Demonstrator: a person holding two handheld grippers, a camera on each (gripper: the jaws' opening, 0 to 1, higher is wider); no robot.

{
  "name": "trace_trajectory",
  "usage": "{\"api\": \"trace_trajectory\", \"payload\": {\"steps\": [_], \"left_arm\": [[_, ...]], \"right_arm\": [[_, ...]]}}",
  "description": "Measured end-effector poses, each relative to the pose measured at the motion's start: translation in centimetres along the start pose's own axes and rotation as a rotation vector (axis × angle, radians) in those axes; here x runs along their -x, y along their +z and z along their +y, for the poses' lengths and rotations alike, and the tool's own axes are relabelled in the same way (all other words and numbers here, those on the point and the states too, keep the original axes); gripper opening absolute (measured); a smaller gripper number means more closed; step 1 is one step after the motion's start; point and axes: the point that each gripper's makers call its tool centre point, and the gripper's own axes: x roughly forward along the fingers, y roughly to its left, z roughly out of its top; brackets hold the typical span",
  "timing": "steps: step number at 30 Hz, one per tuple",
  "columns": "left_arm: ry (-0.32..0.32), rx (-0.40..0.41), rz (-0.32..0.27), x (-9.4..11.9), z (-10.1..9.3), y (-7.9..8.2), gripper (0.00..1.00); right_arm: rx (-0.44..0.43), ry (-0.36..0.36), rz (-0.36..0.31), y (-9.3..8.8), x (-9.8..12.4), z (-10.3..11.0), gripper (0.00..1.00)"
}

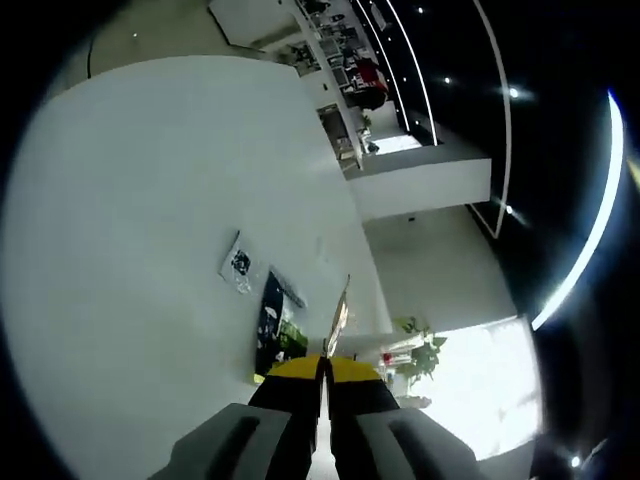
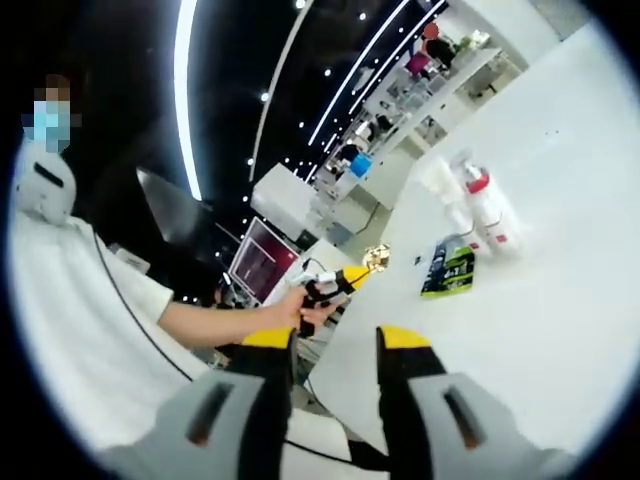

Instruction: Arrange the skincare products in the storage area until every visible bottle or jar stands upright without overlapping.

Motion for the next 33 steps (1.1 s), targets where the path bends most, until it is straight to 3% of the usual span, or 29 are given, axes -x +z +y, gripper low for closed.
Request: {"api": "trace_trajectory", "payload": {"steps": [13,19,28,33], "left_arm": [[0.158,0.053,0.059,-1.9,4.9,-0.8,0.01],[0.185,0.11,0.066,-2.3,6.1,-1.0,0.01],[0.256,0.141,0.09,-2.8,8.5,-1.0,0.01],[0.269,0.152,0.091,-2.9,8.9,-1.0,0.02]], "right_arm": [[-0.039,-0.053,-0.026,-0.2,0.0,-0.9,0.33],[-0.048,-0.073,-0.033,-0.1,-0.1,-1.2,0.33],[-0.06,-0.089,-0.031,0.1,-0.8,-1.4,0.33],[-0.059,-0.088,-0.016,-0.1,-0.9,-1.3,0.33]]}}
